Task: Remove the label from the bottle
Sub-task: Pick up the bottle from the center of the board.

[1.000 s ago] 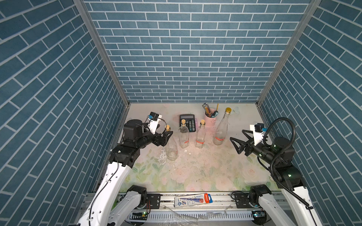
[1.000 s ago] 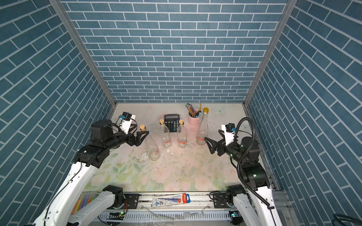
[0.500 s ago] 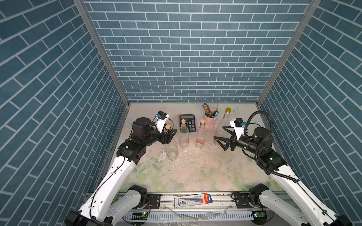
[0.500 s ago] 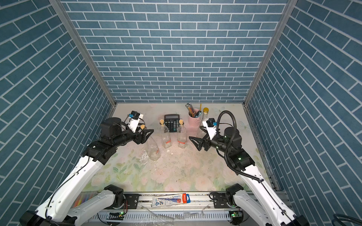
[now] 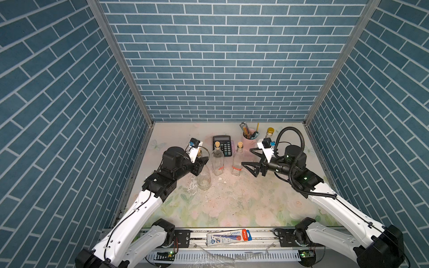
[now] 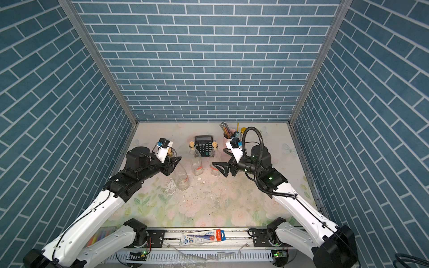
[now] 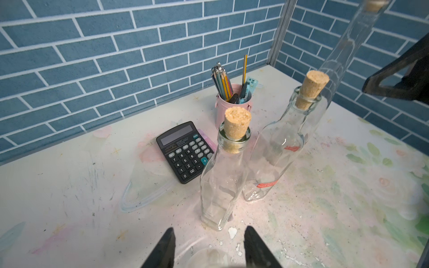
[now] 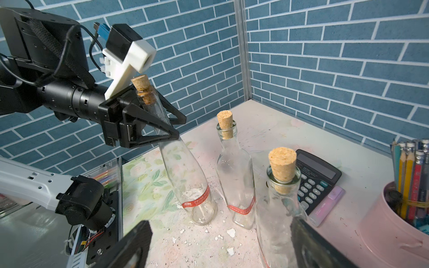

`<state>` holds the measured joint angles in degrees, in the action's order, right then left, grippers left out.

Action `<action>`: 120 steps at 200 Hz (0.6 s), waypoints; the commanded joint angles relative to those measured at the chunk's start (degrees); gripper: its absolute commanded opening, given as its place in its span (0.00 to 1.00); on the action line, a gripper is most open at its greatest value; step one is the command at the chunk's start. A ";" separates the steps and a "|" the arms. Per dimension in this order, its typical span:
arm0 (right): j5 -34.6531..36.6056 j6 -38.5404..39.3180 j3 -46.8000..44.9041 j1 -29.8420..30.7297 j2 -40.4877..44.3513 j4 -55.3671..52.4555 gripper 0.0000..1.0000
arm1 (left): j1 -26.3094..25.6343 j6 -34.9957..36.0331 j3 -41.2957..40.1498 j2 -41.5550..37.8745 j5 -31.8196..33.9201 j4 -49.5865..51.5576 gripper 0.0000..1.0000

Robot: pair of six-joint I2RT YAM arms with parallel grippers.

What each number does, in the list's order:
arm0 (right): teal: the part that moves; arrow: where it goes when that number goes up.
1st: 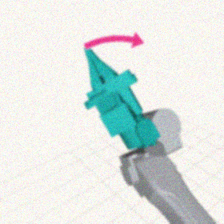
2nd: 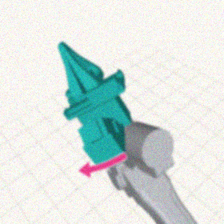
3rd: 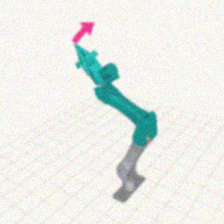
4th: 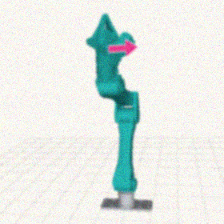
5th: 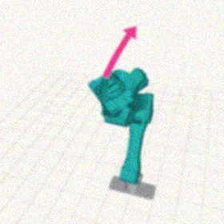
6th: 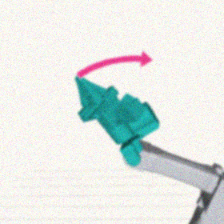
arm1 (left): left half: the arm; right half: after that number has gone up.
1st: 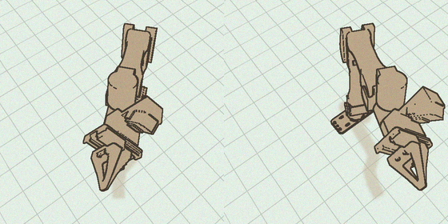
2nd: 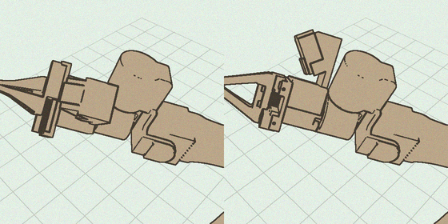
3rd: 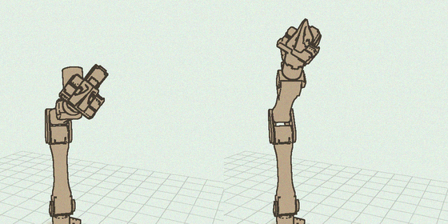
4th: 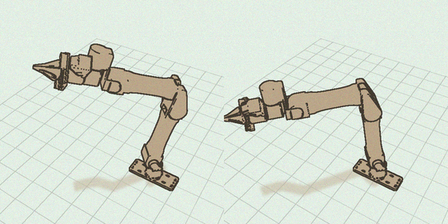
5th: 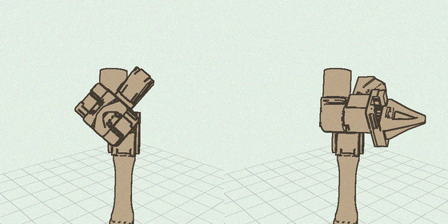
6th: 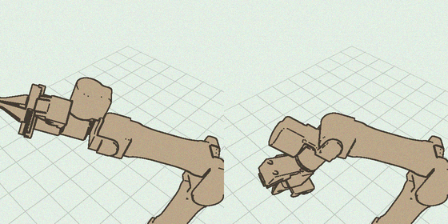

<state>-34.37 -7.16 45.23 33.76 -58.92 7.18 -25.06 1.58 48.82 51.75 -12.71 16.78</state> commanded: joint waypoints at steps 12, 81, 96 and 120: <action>-3.65 1.75 1.44 1.12 -2.28 3.54 0.94 | -0.26 1.45 0.65 -2.19 0.88 -0.05 0.31; 3.04 -1.17 4.17 11.64 -11.18 12.00 0.94 | 0.09 5.10 7.21 -6.21 5.88 10.87 0.00; 7.02 -1.97 4.85 15.34 -13.55 13.71 0.93 | 0.34 3.16 9.28 -6.31 11.21 13.27 0.00; 13.96 -5.42 6.24 19.80 -17.88 16.41 0.92 | 0.28 0.25 13.72 -5.97 18.00 17.74 0.00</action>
<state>-28.71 -8.40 49.19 50.06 -73.47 18.20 -25.04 4.43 56.66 46.85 -3.44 32.97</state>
